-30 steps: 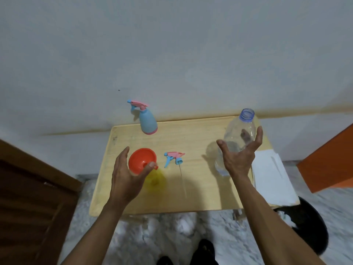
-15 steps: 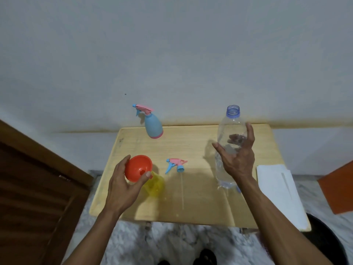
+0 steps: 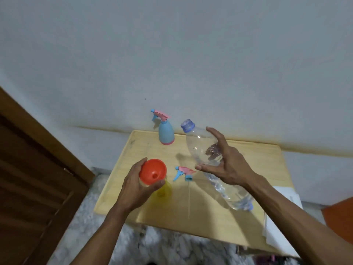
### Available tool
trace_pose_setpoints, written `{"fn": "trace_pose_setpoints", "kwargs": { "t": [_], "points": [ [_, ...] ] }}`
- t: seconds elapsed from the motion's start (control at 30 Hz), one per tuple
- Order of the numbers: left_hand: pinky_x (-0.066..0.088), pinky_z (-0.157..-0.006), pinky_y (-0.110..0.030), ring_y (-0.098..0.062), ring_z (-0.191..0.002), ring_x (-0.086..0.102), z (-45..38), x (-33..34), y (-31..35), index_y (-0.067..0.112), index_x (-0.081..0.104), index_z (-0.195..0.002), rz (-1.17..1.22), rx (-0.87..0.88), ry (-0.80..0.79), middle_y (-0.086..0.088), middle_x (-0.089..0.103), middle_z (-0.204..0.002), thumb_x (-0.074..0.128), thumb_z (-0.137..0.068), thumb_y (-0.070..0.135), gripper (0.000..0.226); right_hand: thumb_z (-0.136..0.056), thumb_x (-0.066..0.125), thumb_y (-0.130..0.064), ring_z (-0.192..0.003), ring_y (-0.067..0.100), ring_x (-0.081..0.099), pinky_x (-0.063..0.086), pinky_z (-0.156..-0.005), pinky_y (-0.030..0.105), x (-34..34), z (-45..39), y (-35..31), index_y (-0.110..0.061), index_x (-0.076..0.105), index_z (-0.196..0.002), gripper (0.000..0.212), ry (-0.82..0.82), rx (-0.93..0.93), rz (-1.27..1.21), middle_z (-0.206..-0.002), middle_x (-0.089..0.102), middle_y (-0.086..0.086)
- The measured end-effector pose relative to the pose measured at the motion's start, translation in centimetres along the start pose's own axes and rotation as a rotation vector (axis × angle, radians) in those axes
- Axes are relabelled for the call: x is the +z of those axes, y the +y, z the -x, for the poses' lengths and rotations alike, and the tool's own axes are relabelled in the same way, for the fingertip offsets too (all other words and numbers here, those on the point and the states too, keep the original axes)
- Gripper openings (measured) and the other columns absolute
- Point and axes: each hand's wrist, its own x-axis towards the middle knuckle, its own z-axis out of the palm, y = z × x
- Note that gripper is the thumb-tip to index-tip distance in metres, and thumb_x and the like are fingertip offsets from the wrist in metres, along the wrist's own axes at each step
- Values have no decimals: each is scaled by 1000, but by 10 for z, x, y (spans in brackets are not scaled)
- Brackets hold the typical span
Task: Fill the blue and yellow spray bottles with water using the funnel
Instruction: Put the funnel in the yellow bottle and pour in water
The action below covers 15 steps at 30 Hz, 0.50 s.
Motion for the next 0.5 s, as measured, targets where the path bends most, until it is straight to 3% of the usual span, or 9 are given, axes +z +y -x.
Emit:
{"fn": "trace_pose_setpoints", "kwargs": {
  "t": [0.13,0.3,0.5],
  "points": [
    [44,-100,-32,-14,-124,48,-5,1,-3,30,34,-148,11,30,-35,7,45,-145,84,-64,58,101,-49,55,-101,-86,7,67,56,-81,36,2,-9,-15,-62,11,-147,114,-113,-3,75,-98,63,-14],
    [42,-100,-28,-10,-122,47,-12,-6,-8,30,36,-148,5,43,-91,8,47,-142,82,-60,66,106,-51,56,-99,-86,9,66,56,-83,37,6,-16,-24,-64,10,-144,110,-177,-4,119,-98,64,-12],
    [49,-98,-34,-15,-121,51,-15,-10,-13,31,34,-148,-28,69,-132,7,51,-140,78,-57,75,110,-70,78,-71,-87,14,66,55,-82,40,11,-22,-31,-62,8,-146,104,-307,-9,286,-98,65,-12]
  ]
}}
